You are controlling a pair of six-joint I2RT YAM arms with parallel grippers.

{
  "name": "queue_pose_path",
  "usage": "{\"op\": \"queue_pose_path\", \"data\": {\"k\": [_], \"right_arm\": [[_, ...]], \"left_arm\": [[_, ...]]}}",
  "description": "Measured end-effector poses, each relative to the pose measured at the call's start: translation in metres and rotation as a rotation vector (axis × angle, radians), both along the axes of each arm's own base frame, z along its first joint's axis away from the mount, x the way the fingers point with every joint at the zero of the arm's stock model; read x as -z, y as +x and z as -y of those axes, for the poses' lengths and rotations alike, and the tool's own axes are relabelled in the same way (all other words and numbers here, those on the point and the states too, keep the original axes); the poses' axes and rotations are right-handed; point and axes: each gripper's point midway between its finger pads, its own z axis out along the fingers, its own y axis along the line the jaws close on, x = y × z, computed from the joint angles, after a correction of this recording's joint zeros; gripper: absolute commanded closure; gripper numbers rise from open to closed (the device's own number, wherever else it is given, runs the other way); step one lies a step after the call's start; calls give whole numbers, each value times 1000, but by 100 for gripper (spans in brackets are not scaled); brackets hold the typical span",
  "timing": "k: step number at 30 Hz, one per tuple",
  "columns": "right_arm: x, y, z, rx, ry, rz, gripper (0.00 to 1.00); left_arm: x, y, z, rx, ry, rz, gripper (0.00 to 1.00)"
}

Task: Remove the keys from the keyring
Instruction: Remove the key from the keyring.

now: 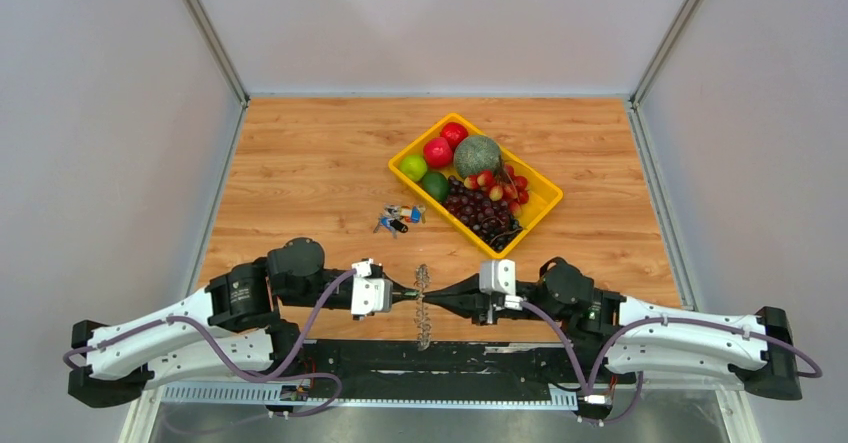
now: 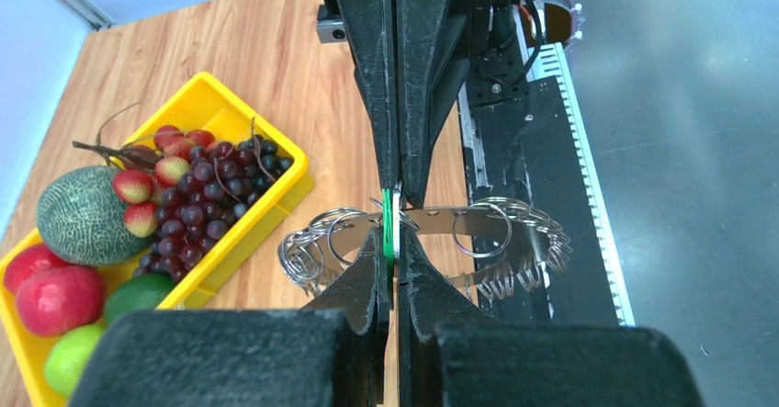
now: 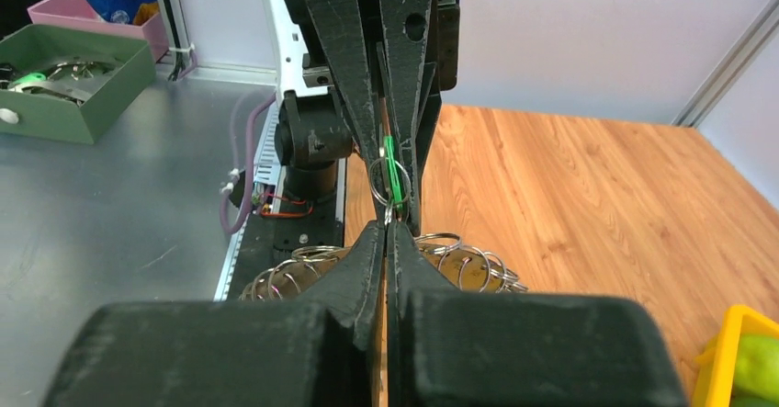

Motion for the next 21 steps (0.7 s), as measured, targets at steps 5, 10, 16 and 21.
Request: {"op": "queue_pose_path", "data": {"k": [5, 10, 16, 21], "right_arm": [[3, 2, -1, 10, -110, -38, 100], [12, 5, -2, 29, -243, -87, 100], [29, 8, -3, 52, -423, -129, 100], [48, 10, -6, 58, -598, -160, 100]], "left_arm": [[4, 2, -1, -22, 32, -26, 100], [12, 5, -2, -49, 62, -48, 100], [28, 9, -2, -86, 138, -89, 100], [46, 12, -3, -111, 211, -121, 100]]}}
